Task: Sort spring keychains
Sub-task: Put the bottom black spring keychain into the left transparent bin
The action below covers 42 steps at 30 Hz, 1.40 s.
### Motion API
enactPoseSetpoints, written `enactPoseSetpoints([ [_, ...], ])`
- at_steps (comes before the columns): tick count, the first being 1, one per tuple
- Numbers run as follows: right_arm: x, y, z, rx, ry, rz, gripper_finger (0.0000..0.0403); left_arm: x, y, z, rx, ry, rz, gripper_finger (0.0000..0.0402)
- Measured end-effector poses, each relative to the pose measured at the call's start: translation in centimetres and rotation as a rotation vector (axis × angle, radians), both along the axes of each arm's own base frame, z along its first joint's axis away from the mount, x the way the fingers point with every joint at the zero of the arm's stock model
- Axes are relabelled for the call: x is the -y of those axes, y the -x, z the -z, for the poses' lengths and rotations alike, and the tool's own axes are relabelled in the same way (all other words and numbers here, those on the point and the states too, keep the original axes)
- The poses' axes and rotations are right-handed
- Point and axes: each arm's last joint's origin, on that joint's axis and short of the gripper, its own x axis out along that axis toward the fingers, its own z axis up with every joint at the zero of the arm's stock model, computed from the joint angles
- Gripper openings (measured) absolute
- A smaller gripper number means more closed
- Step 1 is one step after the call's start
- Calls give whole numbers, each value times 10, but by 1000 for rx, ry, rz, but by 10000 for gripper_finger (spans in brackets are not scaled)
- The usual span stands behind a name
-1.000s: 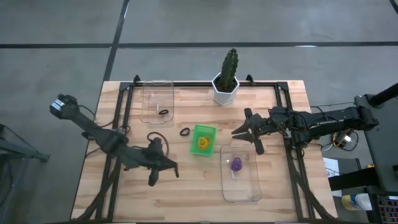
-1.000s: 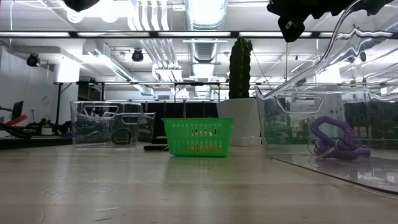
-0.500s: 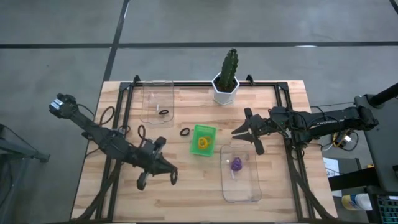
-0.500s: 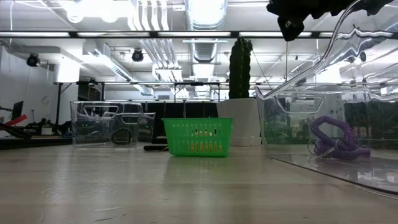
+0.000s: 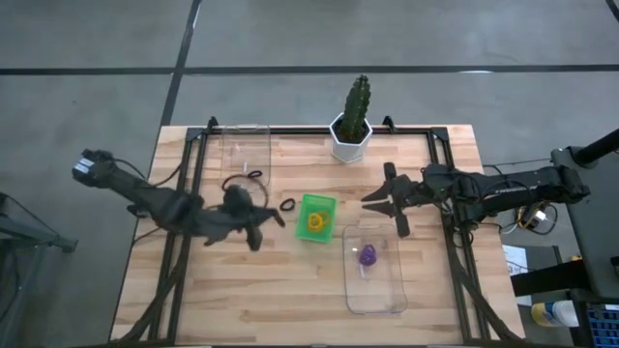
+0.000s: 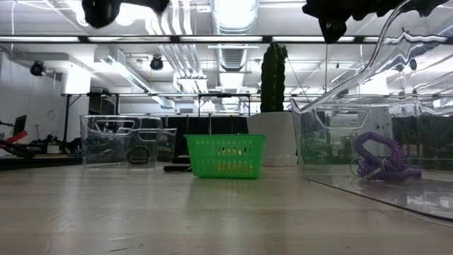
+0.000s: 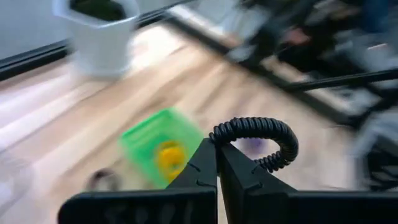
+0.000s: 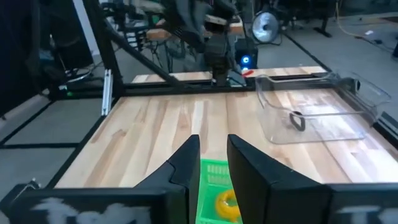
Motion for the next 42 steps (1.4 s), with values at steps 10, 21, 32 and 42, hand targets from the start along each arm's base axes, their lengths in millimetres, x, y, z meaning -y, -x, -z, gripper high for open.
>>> enactPoseSetpoints([
  [10, 0, 7, -10, 69, -8, 0, 72, -77, -2, 3, -267, 55, -174, 0],
  [21, 0, 9, -7, 130, -10, 1, 85, -156, 28, 16, -515, 155, -416, 0],
  [32, 1, 14, 10, 201, -97, 12, 74, -217, 39, 40, -635, 311, -471, 0],
  [42, 0, 13, 9, 202, -111, 11, 71, -249, 22, 85, -839, 366, -398, 4],
])
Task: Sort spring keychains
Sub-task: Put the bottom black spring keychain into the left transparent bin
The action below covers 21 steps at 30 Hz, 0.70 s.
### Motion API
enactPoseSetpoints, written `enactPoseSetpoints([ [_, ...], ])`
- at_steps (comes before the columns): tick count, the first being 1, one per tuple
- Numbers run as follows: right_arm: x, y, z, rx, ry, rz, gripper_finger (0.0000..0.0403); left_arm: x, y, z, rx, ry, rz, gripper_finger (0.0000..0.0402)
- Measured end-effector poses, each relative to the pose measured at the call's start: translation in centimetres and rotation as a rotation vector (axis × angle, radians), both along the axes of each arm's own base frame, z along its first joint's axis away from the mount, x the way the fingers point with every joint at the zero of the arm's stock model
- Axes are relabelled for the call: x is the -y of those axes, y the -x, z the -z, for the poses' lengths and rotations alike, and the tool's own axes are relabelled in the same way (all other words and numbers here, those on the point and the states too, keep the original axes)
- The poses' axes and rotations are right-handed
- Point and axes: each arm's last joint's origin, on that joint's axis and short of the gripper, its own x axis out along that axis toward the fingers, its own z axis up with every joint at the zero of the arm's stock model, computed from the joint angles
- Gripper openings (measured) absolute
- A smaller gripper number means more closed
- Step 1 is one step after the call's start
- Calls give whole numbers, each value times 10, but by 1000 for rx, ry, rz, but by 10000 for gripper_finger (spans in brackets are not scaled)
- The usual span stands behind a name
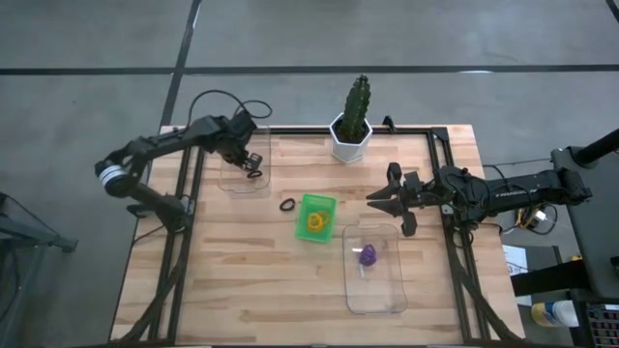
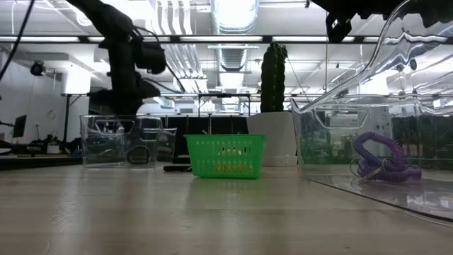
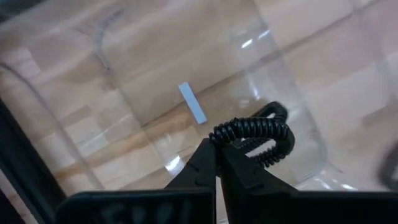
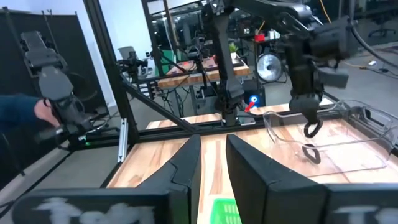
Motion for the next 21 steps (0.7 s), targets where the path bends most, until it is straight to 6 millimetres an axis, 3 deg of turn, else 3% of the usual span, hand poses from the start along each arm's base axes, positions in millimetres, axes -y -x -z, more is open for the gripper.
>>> enactPoseSetpoints([
  [9, 0, 0, 0, 0, 0, 0, 83, -8, -9, 25, -78, 65, 11, 17],
  [21, 0, 0, 0, -1, 1, 0, 70, -11, -11, 29, -98, 48, 24, 19],
])
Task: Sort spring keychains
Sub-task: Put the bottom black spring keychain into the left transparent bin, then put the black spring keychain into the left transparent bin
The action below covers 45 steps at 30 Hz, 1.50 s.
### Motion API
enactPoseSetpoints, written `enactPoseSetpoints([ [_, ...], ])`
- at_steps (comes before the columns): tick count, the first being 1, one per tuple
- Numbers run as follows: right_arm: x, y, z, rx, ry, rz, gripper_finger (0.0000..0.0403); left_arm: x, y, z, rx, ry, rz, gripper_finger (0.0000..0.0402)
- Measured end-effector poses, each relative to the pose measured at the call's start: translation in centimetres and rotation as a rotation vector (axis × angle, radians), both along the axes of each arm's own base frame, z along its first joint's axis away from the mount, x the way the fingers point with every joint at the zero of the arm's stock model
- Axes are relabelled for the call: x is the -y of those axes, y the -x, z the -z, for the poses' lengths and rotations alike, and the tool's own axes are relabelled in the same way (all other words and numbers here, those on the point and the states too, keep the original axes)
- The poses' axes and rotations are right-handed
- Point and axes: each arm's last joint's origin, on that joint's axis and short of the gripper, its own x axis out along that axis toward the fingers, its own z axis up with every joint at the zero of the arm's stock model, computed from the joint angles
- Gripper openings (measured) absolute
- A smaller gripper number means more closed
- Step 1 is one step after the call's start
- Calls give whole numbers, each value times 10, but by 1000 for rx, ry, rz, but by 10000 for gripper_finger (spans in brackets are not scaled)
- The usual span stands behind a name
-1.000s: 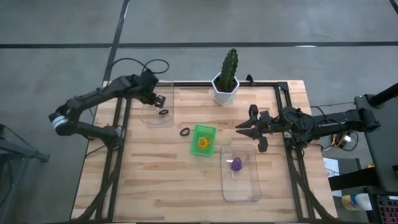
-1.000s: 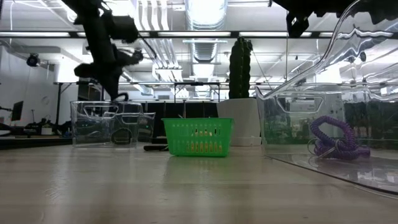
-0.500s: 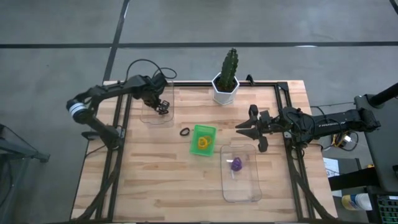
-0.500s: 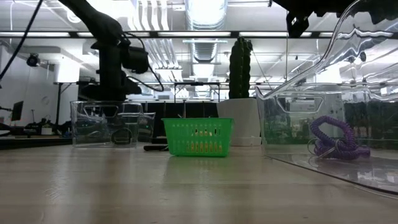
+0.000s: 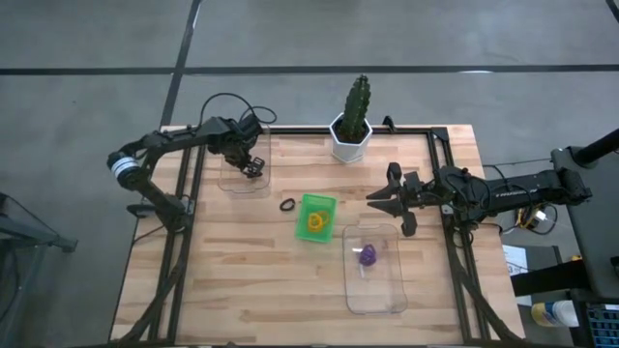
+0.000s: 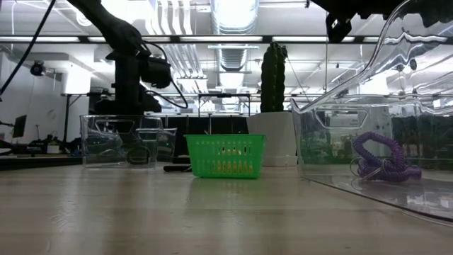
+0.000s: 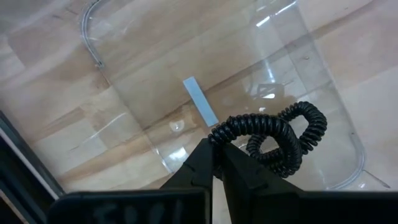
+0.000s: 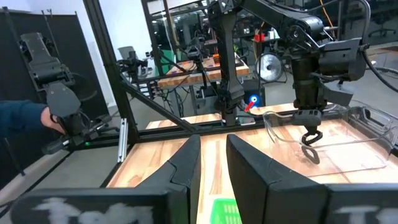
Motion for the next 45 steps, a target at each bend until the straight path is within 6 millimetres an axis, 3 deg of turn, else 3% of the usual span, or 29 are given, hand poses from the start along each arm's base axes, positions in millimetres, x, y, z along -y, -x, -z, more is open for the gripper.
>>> enactPoseSetpoints([
  [7, 0, 0, 0, 0, 3, 0, 71, -1, -1, 0, 10, -9, 1, 26],
  [17, 0, 0, 0, 0, 3, 0, 84, -1, -1, 0, 10, -9, 4, 99],
  [22, 0, 0, 0, 0, 3, 0, 81, 0, -1, -2, 6, -10, 20, 110],
  [29, 0, 0, 0, 0, 3, 0, 69, 2, -3, -30, 33, -23, 4, 110],
  [33, 0, 0, 0, 0, 3, 0, 69, 17, -12, -58, 99, -50, 70, 110],
  [38, 0, 0, 0, 0, 7, 1, 76, 52, -34, -89, 216, -93, 203, 110],
  [45, 0, 0, 0, -5, 11, 1, 84, 110, -62, -96, 287, -86, 415, 110],
])
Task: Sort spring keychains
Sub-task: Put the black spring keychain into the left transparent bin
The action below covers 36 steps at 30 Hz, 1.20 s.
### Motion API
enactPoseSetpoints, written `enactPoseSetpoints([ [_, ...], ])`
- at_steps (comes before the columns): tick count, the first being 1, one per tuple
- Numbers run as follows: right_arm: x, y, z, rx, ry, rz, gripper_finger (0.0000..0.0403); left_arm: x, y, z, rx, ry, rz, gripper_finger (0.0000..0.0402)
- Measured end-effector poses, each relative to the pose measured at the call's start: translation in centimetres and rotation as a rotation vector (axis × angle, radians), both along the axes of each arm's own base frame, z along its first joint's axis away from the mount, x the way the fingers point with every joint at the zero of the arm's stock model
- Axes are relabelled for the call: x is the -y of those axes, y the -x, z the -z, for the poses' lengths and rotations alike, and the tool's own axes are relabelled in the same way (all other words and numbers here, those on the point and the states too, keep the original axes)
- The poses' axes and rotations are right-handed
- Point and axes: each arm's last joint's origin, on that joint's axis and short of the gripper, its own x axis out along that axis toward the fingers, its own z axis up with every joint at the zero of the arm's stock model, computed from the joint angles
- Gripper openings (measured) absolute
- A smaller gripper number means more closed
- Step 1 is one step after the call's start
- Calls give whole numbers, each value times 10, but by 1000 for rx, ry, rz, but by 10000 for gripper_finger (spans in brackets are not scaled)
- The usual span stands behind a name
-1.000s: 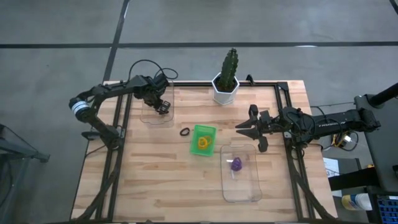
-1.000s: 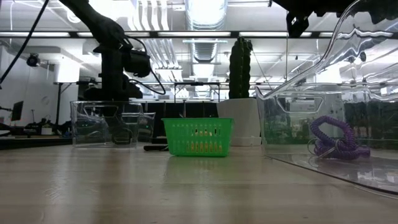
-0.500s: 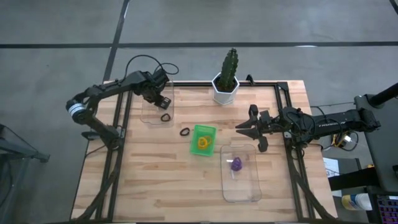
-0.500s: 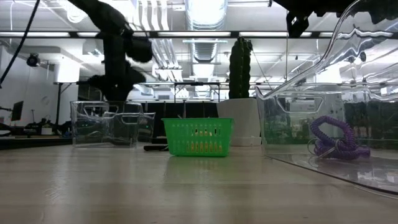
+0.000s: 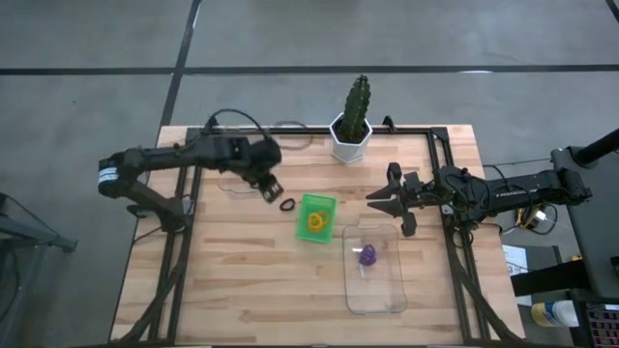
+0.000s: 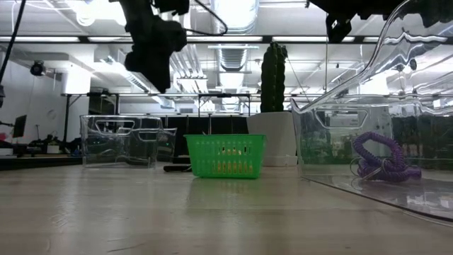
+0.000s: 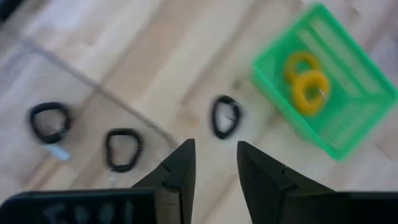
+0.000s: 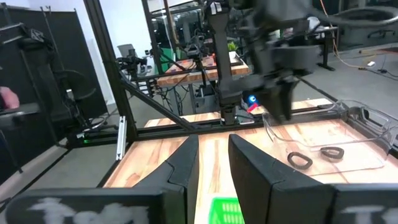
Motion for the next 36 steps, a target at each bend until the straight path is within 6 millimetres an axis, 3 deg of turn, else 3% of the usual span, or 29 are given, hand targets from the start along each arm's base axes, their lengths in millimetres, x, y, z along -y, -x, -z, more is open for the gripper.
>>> enactPoseSetpoints([
  [6, 0, 0, 0, -1, 0, 0, 79, 37, -7, 14, -23, -27, 194, 110],
  [12, 0, 0, 0, -2, -2, 0, 69, 58, -15, 37, 34, -49, 274, 110],
  [24, 0, 0, 0, -3, -4, 0, 81, 58, -14, 78, 72, -186, 308, 110],
  [36, 0, 0, 1, -10, -4, -1, 75, 58, -23, 99, 53, -213, 366, 110],
])
